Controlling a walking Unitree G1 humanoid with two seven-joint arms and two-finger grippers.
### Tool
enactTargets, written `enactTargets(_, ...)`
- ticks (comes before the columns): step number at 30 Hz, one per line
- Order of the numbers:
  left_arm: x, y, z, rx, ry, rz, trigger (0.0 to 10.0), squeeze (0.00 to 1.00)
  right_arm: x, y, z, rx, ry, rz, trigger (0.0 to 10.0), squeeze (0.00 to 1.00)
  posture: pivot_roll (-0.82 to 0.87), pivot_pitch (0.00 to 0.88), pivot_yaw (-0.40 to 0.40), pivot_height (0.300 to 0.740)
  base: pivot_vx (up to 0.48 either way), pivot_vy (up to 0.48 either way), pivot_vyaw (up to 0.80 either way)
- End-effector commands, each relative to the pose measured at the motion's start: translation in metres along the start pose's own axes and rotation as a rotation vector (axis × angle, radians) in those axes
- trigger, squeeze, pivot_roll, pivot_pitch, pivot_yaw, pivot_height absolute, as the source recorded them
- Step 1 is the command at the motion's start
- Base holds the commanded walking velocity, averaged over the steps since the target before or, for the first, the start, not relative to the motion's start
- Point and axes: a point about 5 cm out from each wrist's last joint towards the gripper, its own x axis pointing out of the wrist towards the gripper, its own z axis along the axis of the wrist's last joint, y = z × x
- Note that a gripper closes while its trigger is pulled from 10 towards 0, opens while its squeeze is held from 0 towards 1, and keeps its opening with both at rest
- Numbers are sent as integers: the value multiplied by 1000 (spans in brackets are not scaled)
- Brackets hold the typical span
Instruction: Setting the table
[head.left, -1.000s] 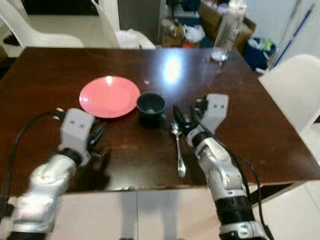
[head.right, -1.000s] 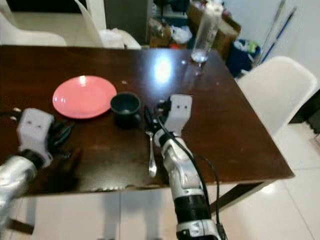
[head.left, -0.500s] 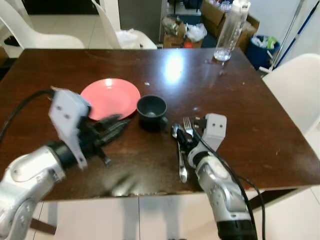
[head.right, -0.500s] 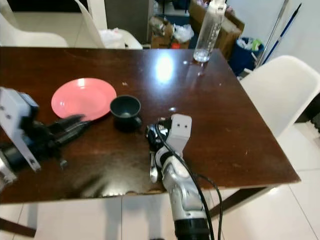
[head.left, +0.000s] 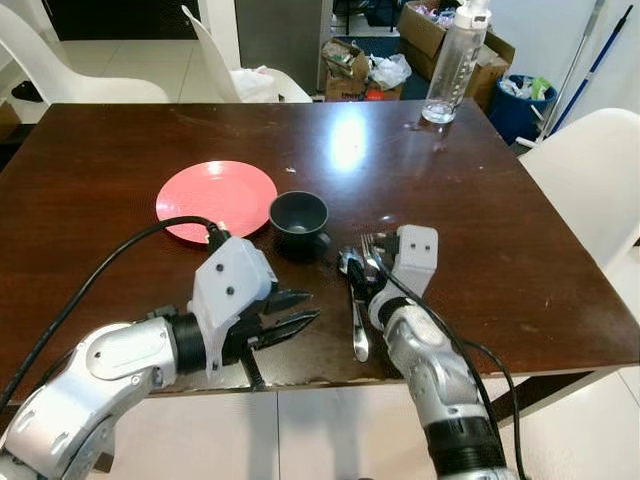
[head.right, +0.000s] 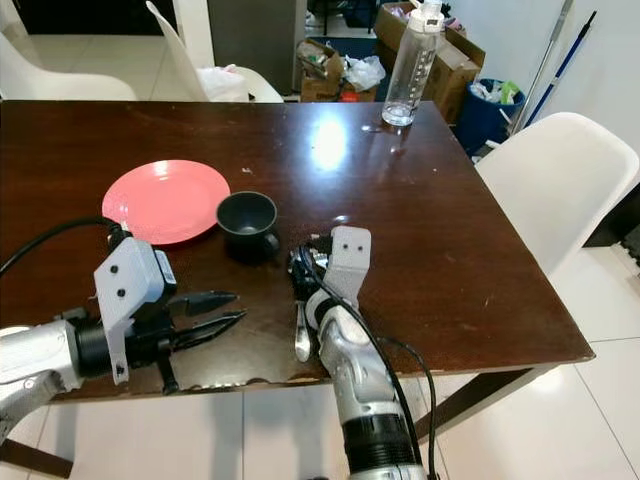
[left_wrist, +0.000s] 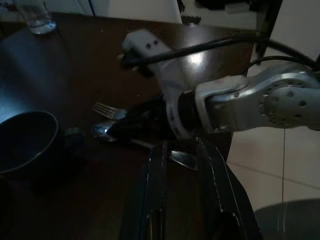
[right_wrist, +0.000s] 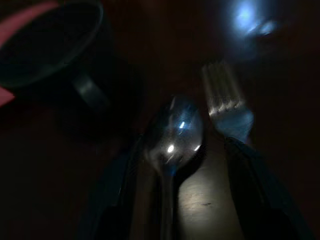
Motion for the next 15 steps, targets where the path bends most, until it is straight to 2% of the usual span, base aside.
enactTargets(1,-1,-1,0,9,14,-14,10000,0,2,0,-9,23,38,4,10000,0,83,101,57,740,0,0,0)
enactTargets(4,-1,1,2,13,15,-13,10000,0,4,3,-13,31,52,12,10000,0,90,106,59,740,0,0,0)
enactTargets(6,-3,1,2,15,21,-8,10000,0,4,12,-18,9,57,49,10000,0,98,115,59,740,0,0,0)
enactTargets(8,-3,0,3,10,22,-7,10000,0,4,14,-22,3,75,52,10000,0,99,121,57,740,0,0,0)
enactTargets(14,-3,-1,3,4,18,-4,10000,0,3,11,-37,-34,163,12,10000,0,102,129,53,740,0,0,0)
enactTargets(15,-2,-1,4,3,17,-1,10000,0,2,8,-43,-46,204,-4,4157,0,103,132,52,740,0,0,0)
